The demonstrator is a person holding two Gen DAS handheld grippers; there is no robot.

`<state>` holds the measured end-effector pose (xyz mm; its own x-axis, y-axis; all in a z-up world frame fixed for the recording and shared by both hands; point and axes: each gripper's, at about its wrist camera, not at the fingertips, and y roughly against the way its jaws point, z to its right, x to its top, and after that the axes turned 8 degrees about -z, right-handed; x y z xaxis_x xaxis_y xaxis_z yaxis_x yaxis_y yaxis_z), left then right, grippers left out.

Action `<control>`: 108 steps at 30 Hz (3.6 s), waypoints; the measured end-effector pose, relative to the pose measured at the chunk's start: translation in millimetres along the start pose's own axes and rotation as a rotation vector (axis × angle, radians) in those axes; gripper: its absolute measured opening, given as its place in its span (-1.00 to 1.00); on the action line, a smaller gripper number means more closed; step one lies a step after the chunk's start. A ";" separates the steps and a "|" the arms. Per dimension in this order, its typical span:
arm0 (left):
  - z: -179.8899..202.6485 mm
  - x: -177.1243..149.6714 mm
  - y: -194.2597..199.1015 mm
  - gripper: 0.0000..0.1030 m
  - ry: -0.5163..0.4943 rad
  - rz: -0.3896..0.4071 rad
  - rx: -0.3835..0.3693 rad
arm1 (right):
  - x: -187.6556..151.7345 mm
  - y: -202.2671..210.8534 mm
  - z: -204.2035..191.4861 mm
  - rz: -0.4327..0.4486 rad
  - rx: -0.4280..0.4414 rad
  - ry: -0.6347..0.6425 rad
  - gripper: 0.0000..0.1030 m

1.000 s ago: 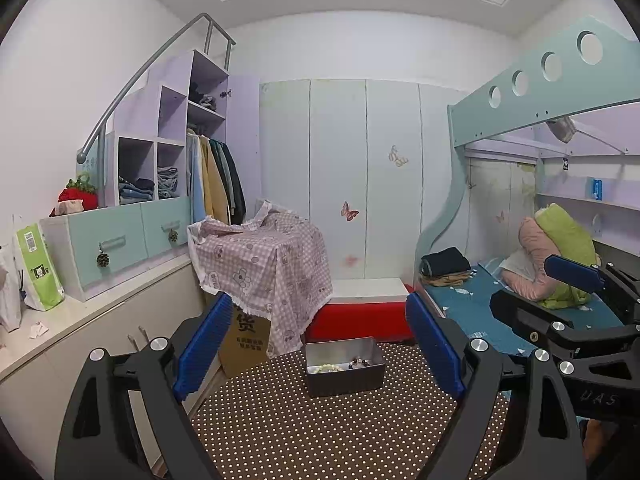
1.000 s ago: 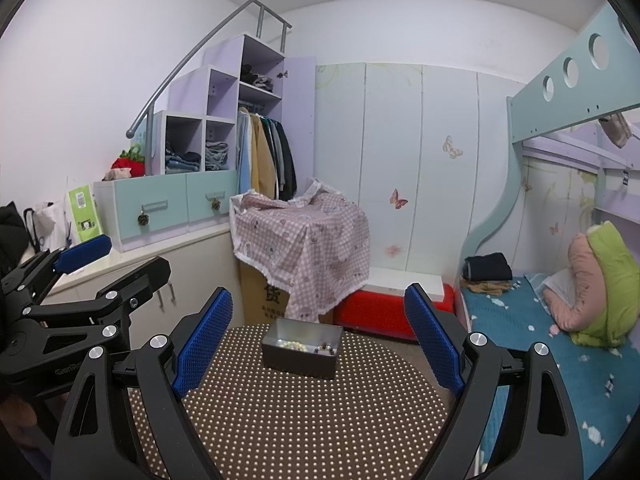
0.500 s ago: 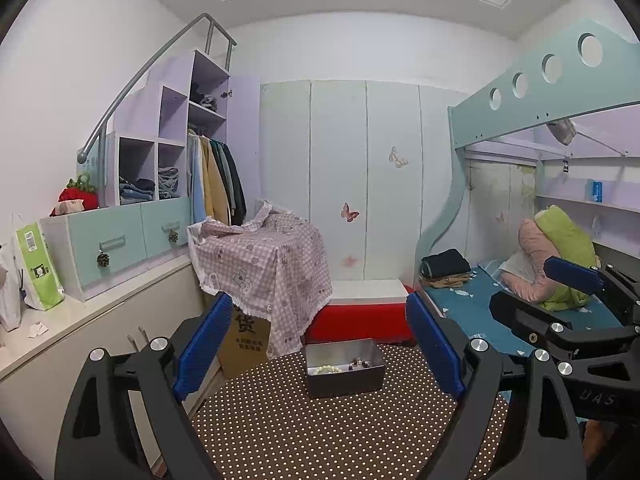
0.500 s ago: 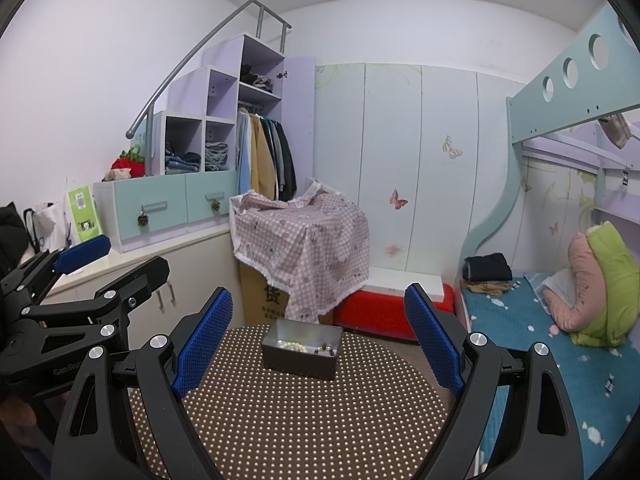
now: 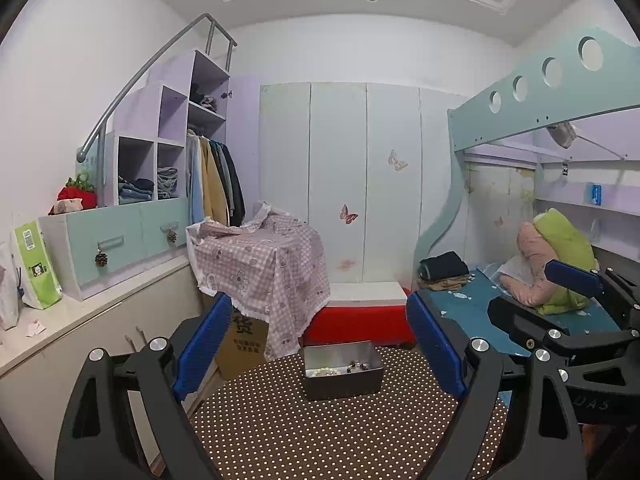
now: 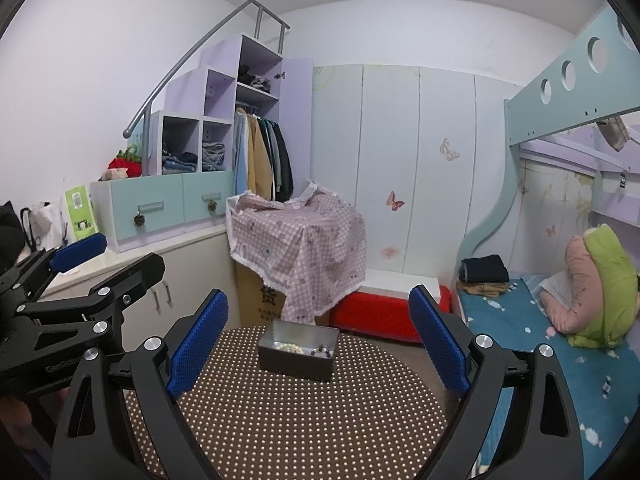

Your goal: Organize jewelry

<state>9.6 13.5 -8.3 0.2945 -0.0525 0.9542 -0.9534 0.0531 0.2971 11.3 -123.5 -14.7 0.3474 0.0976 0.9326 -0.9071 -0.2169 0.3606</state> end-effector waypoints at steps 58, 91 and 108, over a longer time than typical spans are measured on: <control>-0.8 -6.5 -9.5 0.87 0.022 -0.010 -0.003 | -2.1 -2.7 2.8 -0.017 -0.006 -0.001 0.72; -1.2 -6.7 -5.8 0.86 0.012 0.000 -0.002 | -0.9 -0.9 5.1 -0.021 -0.003 -0.005 0.72; -2.3 -1.7 -4.3 0.86 -0.024 0.034 0.020 | 3.3 -1.4 4.0 -0.024 -0.004 -0.007 0.72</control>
<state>13.4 15.7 -11.1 0.2599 -0.0749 0.9627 -0.9641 0.0358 0.2631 14.7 -126.8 -12.1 0.3707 0.0961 0.9238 -0.8994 -0.2109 0.3829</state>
